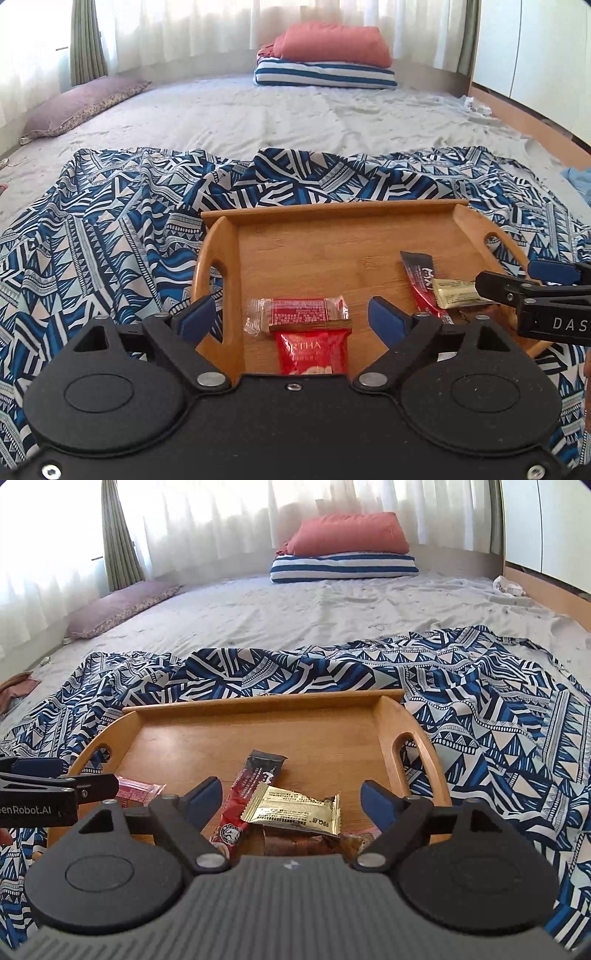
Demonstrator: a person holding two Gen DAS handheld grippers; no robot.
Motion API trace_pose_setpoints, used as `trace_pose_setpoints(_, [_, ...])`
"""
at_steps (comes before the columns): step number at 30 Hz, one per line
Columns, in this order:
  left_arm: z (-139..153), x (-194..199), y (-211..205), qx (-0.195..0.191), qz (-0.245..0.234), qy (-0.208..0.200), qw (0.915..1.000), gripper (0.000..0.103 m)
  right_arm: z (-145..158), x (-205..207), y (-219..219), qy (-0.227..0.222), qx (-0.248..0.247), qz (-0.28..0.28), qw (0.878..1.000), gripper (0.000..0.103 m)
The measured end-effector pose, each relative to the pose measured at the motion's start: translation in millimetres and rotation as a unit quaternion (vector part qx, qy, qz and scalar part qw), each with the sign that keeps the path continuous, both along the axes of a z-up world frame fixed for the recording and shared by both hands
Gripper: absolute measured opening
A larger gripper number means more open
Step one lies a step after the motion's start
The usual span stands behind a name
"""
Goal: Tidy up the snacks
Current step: 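Lower and open the left tool on the tray while the right tool releases the gold packet, then withdraw both open tools from the tray back toward the snack pile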
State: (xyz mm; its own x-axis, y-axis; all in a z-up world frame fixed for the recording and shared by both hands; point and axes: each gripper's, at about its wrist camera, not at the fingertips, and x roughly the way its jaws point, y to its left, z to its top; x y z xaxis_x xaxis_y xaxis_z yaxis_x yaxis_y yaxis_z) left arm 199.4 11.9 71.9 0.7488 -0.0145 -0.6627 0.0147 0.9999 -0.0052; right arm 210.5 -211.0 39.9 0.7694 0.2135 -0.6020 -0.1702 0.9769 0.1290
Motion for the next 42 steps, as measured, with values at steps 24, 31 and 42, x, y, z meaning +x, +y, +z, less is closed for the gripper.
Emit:
trace_pose_setpoints(24, [8,-148,12,-0.066,-0.02,-0.038,0.9969,0.099,16,-124,-9,-0.071,-0.049,0.044,0.995,0.103])
trace_pose_setpoints(31, [-17,-167,11,-0.054,-0.018,-0.038,0.9976,0.1,-6,-149,-10,-0.074,-0.074,0.049,0.993,0.103])
trace_pose_setpoints(42, [-47,-165,5,-0.033,-0.008,-0.09,0.9953,0.1,-48,-178,-7,-0.132,-0.09,-0.03,0.987,0.103])
